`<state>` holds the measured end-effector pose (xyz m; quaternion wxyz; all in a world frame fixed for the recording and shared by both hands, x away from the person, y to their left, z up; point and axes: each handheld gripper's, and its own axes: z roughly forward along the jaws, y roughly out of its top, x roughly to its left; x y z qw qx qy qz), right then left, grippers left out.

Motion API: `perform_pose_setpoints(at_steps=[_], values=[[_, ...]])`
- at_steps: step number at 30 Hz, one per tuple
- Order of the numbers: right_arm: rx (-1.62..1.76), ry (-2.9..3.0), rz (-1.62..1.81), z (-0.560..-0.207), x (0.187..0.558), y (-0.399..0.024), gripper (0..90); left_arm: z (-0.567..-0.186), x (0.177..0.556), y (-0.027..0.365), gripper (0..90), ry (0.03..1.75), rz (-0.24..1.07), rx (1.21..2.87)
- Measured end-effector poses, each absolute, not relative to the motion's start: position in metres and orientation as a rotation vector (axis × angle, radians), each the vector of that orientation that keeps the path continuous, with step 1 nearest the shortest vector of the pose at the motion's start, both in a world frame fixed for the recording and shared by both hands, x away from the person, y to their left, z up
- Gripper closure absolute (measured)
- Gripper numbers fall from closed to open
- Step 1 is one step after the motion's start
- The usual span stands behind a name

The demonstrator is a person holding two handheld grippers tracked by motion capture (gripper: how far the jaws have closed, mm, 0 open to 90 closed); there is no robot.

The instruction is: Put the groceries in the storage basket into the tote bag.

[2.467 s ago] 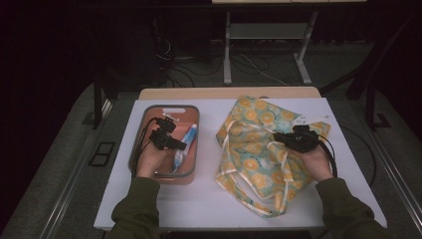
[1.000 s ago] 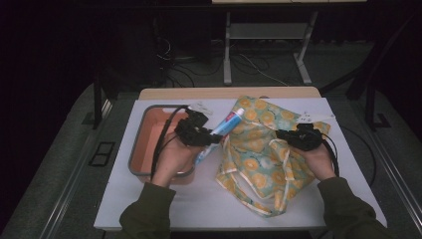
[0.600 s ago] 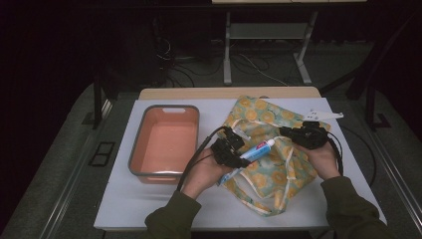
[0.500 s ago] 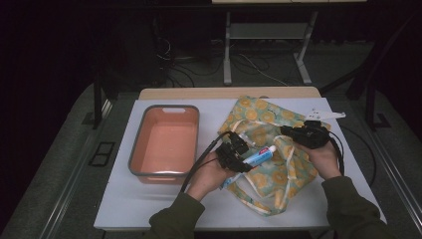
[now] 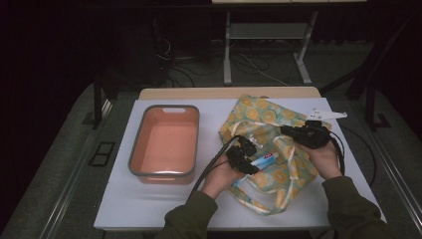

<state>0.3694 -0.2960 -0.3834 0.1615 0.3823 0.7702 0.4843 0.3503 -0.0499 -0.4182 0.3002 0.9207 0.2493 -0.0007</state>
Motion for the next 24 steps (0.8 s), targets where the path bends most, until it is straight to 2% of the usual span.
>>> perform_pose_setpoints(at_steps=[2, 7, 14, 16, 19, 20, 21, 24], values=[[1.089, 2.202, 1.376, -0.384, 0.37, -0.295, 89.5, -0.411, 0.347, -0.038, 49.1, 0.678, 0.023, 2.406], [1.085, 2.208, 1.366, -0.385, 0.369, -0.293, 89.5, -0.407, 0.332, -0.016, 40.4, 0.669, 0.069, 2.395], [1.089, 2.209, 1.365, -0.385, 0.369, -0.293, 89.5, -0.408, 0.304, 0.004, 37.0, 0.681, 0.1, 2.388], [1.09, 2.21, 1.362, -0.385, 0.369, -0.294, 89.5, -0.409, 0.301, 0.007, 40.1, 0.685, 0.114, 2.393], [1.093, 2.209, 1.363, -0.386, 0.369, -0.294, 89.5, -0.418, 0.294, 0.019, 54.5, 0.748, 0.13, 2.402], [1.091, 2.21, 1.361, -0.386, 0.369, -0.294, 89.5, -0.42, 0.295, 0.021, 62.4, 0.752, 0.103, 2.396], [1.09, 2.211, 1.359, -0.386, 0.37, -0.293, 89.5, -0.422, 0.296, 0.022, 66.1, 0.76, 0.095, 2.393], [1.086, 2.214, 1.356, -0.386, 0.369, -0.292, 89.5, -0.418, 0.298, 0.019, 81.3, 0.745, 0.136, 2.433]])
